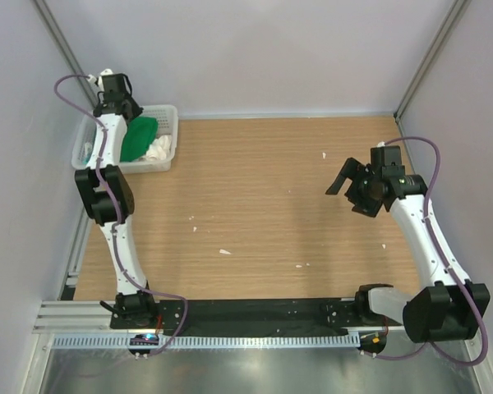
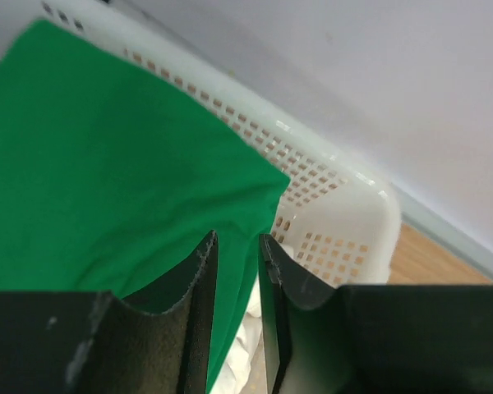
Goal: Fold and stack the t-shirts
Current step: Grab the tshirt from the pile
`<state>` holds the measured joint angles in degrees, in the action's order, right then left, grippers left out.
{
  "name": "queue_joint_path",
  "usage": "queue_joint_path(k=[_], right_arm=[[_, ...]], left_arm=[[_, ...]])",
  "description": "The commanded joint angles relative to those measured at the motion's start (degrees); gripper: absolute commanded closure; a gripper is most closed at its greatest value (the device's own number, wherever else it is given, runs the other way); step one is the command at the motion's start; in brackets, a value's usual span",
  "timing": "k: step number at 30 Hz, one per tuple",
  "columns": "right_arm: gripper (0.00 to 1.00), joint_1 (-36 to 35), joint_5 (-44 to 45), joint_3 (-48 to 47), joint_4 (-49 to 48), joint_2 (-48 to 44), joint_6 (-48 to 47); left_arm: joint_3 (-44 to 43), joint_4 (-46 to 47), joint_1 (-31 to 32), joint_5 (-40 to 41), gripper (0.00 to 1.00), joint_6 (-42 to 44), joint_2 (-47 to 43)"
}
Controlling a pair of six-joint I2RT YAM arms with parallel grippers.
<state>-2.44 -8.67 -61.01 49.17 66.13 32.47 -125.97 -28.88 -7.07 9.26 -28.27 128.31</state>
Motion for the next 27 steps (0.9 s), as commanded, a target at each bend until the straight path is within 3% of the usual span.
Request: queue_joint_path(k=[1, 7, 18, 23, 27], right_arm=[[0.00, 0.77, 3.04, -4.11, 1.28, 1.81, -2.41], [0.00, 1.73, 3.04, -5.78, 1.54, 5.41, -3.02], [0.00, 4.98, 1.19, -7.37, 1.55, 9.02, -3.47], [0.00, 5.34, 0.93, -7.63, 1.72, 9.55, -3.38], [0.00, 5.51, 0.49, -7.37, 1.55, 9.90, -2.85]], left_arm=[[-2.44, -2.51, 0.92, -3.54, 0.71, -0.38, 1.94], [-3.75, -2.23, 2.32, -2.93, 0.63, 2.17, 6.51], [-2.87, -4.16, 3.73, 2.61, 0.70, 4.36, 8.53], [-3.67, -7.06, 3.73, 7.25, 0.62, 5.68, 9.24], [-3.84, -7.76, 3.64, 8.41, 0.61, 7.26, 9.94]])
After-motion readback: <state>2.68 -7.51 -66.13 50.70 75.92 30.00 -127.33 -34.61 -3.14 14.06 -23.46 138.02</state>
